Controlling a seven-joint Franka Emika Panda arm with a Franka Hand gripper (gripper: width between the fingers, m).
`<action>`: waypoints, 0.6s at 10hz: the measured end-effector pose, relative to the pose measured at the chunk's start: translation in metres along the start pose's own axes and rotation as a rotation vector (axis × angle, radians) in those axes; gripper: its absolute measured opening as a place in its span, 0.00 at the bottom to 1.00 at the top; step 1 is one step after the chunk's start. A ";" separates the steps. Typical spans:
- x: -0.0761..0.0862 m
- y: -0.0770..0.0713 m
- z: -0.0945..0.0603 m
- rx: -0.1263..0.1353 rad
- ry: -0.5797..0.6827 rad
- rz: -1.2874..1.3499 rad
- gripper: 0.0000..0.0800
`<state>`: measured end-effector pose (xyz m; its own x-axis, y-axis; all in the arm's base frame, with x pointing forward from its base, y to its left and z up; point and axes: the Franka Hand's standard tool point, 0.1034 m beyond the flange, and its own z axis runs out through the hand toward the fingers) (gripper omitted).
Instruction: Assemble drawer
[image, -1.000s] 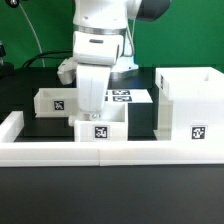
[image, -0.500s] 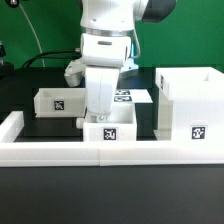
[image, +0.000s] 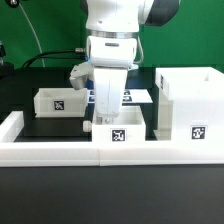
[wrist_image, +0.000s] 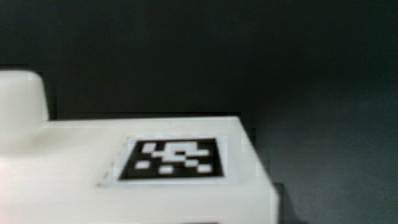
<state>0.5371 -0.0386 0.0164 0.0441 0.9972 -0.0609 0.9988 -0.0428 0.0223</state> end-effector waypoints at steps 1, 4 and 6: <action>0.000 -0.002 0.001 0.005 0.000 0.001 0.05; 0.012 -0.003 0.004 0.004 -0.004 -0.039 0.05; 0.023 -0.003 0.003 0.005 -0.007 -0.058 0.05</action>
Offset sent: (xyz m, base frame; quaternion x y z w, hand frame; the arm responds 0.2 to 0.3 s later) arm 0.0066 0.0212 -0.0029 -0.0119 -0.0232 -0.0590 0.9979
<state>0.5355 -0.0158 0.0122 -0.0134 0.9975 -0.0688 0.9998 0.0144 0.0137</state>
